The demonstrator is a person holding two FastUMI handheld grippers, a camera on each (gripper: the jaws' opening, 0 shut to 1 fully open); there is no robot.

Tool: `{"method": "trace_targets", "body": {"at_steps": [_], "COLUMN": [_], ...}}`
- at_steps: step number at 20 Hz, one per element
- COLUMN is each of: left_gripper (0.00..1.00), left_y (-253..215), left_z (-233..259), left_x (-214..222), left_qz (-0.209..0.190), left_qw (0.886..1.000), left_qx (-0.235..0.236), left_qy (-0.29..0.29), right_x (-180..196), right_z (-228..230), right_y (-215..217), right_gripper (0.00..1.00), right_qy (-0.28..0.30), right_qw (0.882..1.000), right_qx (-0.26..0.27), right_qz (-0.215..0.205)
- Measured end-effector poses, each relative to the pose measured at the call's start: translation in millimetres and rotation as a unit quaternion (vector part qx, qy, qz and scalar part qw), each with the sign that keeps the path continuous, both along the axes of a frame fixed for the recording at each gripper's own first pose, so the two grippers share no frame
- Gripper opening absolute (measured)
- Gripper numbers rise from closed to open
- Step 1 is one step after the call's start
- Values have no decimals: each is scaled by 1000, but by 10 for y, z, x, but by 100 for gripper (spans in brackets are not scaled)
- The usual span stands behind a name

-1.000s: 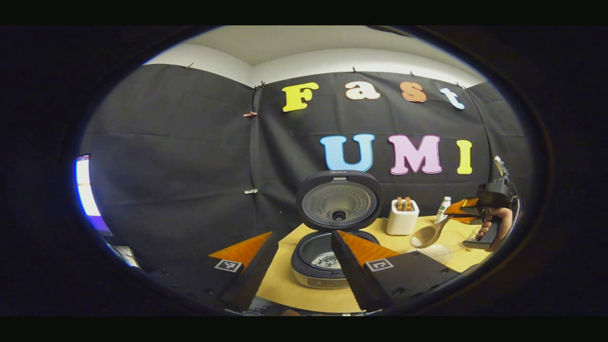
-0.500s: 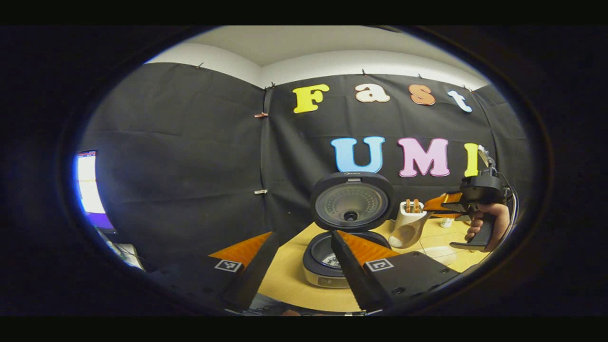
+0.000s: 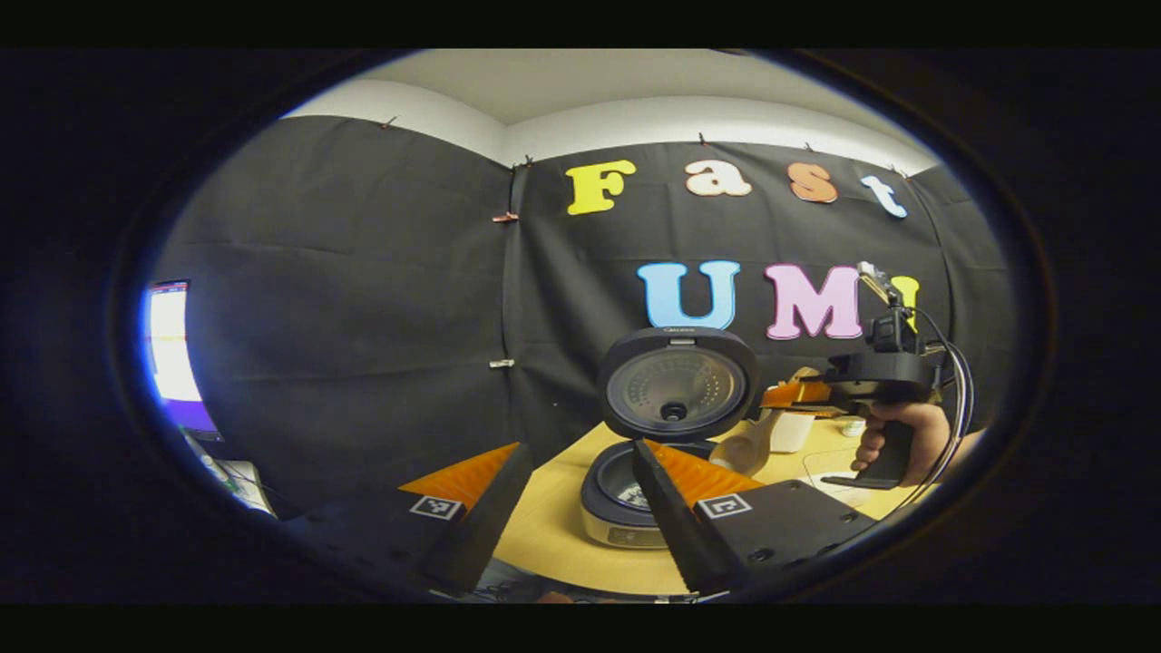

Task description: Close the left gripper, press the button to open the rice cooker; take a wooden spoon from the chopstick holder with the right hand, scoop a spoonful of rice and pour it into the rice cooker, then put the wooden spoon back into the chopstick holder.

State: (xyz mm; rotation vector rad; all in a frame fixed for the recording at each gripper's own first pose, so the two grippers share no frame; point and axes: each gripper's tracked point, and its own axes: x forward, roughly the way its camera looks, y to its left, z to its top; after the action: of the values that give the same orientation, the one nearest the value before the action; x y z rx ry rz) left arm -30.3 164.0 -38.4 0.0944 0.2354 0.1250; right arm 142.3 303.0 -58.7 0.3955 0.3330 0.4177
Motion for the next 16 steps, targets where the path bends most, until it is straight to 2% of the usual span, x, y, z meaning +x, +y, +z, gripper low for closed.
{"method": "trace_targets", "body": {"at_steps": [6, 9, 12, 16], "left_gripper": [79, 80, 80, 80], "left_y": [-3, 9, 17, -1], "left_z": [11, 12, -24, -21], "left_x": [2, -14, -19, 5], "left_qz": [2, 5, 8, 8], "left_qw": [1000, 1000, 1000, 1000], "left_qx": [-2, -2, -7, -14], "left_qy": [-4, -5, -2, -4], "right_x": [-54, -123, -184, -328], "right_z": [-48, -19, 13, -24], "right_y": [246, 350, 430, 598], "right_gripper": [16, 16, 16, 16], "right_qy": [-36, -63, -97, -143], "right_qw": [996, 990, 981, 961], "right_qx": [-62, -95, -135, -187], "right_qz": [53, 79, 101, 142]}}
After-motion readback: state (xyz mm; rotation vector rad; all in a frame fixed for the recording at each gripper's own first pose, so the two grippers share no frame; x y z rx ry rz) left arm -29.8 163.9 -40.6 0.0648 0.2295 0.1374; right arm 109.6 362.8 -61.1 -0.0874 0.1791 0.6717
